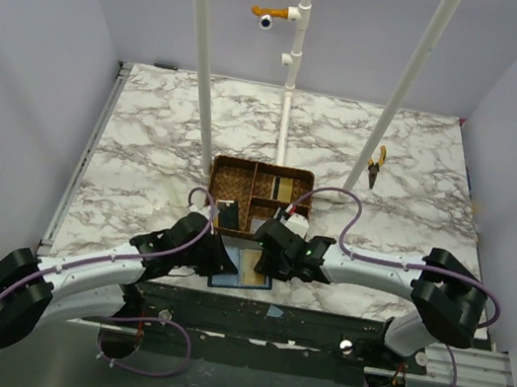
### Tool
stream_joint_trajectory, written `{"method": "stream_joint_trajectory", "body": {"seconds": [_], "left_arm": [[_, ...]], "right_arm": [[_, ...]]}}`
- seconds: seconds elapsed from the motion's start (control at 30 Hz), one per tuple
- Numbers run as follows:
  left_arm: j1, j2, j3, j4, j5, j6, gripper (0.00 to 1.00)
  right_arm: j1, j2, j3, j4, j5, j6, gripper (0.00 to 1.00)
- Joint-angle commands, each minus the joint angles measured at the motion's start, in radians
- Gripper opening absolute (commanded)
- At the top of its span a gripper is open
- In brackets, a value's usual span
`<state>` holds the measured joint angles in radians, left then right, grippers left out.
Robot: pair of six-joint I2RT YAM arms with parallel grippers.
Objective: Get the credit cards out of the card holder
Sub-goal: Remove the credit card from the card holder.
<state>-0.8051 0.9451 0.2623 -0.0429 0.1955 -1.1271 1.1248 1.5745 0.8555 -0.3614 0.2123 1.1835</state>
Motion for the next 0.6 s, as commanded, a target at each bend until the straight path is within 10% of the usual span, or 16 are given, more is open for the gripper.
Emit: {"method": "stream_joint_trajectory", "body": {"seconds": [0.0,0.57], "left_arm": [[0.007,0.023,-0.024,0.063,0.021,-0.007,0.17],[0.015,0.109,-0.063,0.165,0.024,-0.025,0.26]], "right_arm": [[0.007,0.001,0.011,-0.028,0.041,-0.013,0.34],[0.026,0.089,0.027,0.025,-0.026,-0.032,0.2]]}}
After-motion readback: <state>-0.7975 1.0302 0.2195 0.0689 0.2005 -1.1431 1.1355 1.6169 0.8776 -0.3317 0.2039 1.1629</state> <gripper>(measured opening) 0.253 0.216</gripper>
